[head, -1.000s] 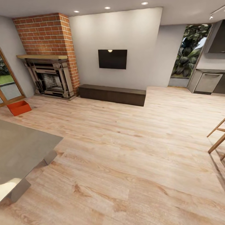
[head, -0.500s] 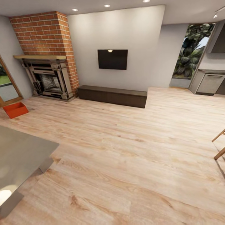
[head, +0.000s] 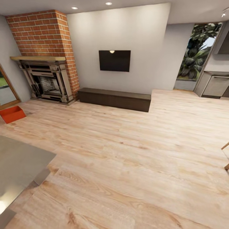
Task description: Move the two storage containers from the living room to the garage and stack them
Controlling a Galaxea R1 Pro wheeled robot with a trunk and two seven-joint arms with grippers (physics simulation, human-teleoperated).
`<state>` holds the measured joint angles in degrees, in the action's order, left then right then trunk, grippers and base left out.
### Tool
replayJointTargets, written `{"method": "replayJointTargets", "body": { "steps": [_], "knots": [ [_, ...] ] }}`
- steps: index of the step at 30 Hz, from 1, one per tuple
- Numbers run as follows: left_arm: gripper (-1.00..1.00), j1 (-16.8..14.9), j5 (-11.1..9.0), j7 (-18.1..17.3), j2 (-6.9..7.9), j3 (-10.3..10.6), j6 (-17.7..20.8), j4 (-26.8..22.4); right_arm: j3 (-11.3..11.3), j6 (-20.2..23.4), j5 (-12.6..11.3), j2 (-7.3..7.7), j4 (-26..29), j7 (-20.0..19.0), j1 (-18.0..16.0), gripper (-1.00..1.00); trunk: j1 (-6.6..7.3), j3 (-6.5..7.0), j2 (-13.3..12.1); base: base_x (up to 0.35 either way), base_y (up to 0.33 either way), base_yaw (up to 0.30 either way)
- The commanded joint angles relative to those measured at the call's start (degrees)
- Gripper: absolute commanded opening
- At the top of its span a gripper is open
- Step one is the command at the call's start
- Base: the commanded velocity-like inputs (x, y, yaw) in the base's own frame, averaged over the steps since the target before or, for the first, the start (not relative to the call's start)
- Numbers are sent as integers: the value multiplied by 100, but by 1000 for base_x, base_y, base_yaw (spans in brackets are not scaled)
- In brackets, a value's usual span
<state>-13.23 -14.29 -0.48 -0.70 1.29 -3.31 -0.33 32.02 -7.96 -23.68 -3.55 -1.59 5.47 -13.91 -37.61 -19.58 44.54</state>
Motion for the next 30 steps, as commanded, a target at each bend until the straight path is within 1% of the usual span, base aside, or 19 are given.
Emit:
{"method": "replayJointTargets", "body": {
  "steps": [1, 30],
  "knots": [
    [100, -4, -41, -5, -1, 14, -20, 7, 49, -30, -49, -8, -17, 7, -6, 100, -4, -6, 5, 322, 0, 0],
    [100, -4, -43, -5, -1, 13, -11, 7, 50, -30, -49, -8, -17, 7, -6, 100, -4, -6, 5, 322, 0, 0]
  ]
}}
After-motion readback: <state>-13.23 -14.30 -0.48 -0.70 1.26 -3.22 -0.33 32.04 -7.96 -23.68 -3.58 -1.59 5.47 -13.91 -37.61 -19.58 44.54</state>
